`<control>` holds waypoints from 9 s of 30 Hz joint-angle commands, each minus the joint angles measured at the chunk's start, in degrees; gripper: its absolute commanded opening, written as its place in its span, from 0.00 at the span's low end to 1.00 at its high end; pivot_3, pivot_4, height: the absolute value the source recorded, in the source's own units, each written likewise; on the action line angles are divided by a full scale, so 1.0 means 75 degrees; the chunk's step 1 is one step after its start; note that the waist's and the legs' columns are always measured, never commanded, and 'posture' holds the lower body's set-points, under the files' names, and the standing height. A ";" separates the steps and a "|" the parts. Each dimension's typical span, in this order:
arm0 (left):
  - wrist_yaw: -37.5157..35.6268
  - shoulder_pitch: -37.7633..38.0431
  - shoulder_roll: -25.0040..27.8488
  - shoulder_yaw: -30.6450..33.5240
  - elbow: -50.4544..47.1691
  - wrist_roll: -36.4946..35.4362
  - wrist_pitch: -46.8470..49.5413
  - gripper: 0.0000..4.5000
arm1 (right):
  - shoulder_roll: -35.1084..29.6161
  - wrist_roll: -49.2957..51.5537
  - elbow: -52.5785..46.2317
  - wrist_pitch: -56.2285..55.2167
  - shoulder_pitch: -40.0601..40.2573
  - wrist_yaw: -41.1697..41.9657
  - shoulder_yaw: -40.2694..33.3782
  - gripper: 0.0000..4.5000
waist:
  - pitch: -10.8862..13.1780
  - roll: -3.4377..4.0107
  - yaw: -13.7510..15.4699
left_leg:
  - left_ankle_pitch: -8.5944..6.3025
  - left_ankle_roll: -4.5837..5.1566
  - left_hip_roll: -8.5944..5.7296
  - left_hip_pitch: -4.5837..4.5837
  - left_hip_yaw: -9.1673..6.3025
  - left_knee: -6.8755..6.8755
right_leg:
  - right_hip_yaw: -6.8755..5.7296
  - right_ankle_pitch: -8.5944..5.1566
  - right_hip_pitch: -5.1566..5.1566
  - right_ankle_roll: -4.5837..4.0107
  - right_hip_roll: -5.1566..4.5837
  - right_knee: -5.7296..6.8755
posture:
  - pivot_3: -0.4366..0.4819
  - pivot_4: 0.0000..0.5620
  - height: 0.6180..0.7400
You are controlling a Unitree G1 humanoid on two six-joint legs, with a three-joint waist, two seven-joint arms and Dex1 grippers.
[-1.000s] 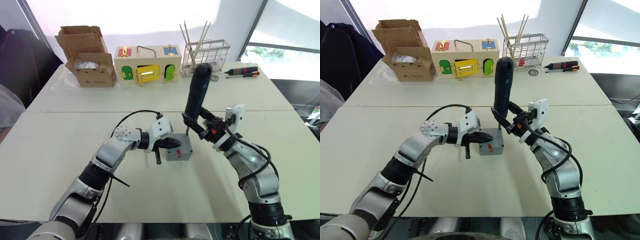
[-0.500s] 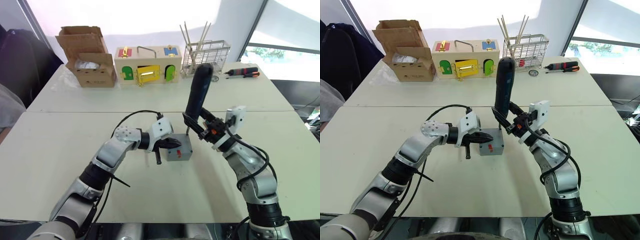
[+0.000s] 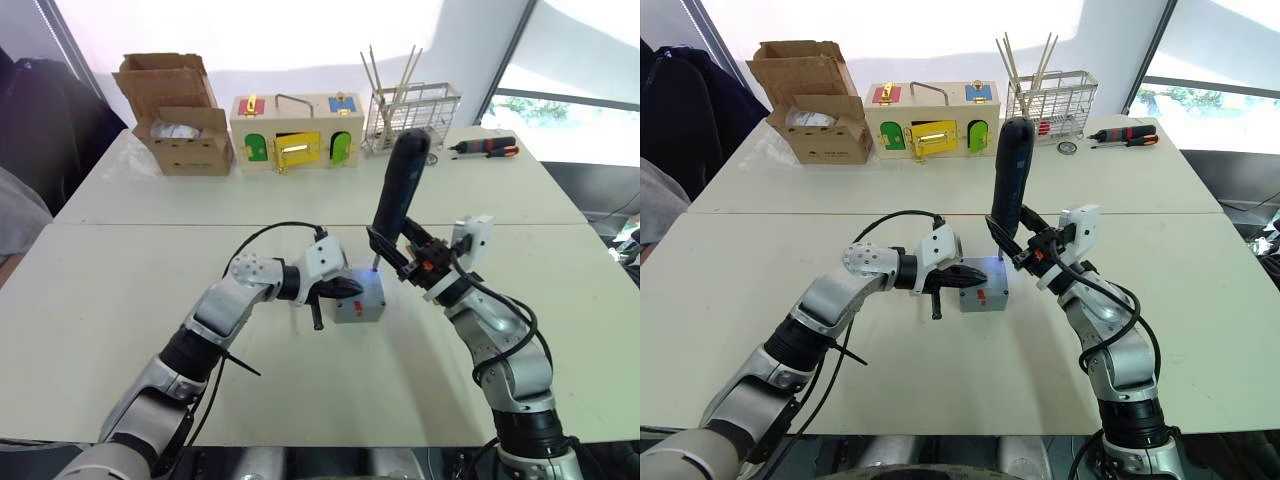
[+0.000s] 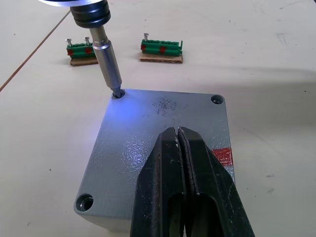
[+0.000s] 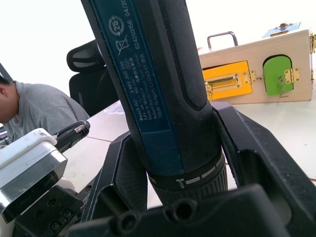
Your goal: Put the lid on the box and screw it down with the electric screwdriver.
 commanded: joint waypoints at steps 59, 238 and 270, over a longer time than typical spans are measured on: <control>-0.1035 0.0049 0.1252 0.0195 -0.3916 -0.1988 0.0965 0.00 | -0.8325 0.4021 0.4075 0.9735 -0.3255 0.0839 -0.0512 0.41 | 0.0548 0.0201 0.0014 | 0.0061 -0.0068 -0.0022 -0.0451 0.0072 0.0099 | 0.0009 0.0050 -0.0414 -0.0001 -0.0034 0.0086 | 0.48 0.27 0.92; -0.0239 0.0489 0.1942 0.1331 -0.3788 -0.2526 0.1874 0.00 | -0.2848 0.0584 -0.0332 0.2954 0.0920 0.1212 -0.2511 0.56 | 0.0497 0.0101 0.0109 | 0.0095 -0.0103 -0.0020 -0.0399 0.0058 0.0180 | 0.0031 0.0084 -0.0393 0.0011 0.0003 0.0221 | 0.48 0.27 0.92; 0.0339 0.0603 0.1923 0.1086 -0.4050 -0.2387 0.1941 0.00 | -0.2432 -0.0013 0.1070 0.1845 0.0450 0.0875 -0.1899 0.01 | 0.0496 0.0101 0.0137 | 0.0096 -0.0104 -0.0020 -0.0399 0.0056 0.0182 | 0.0031 0.0084 -0.0391 0.0011 0.0003 0.0221 | 0.48 0.27 0.92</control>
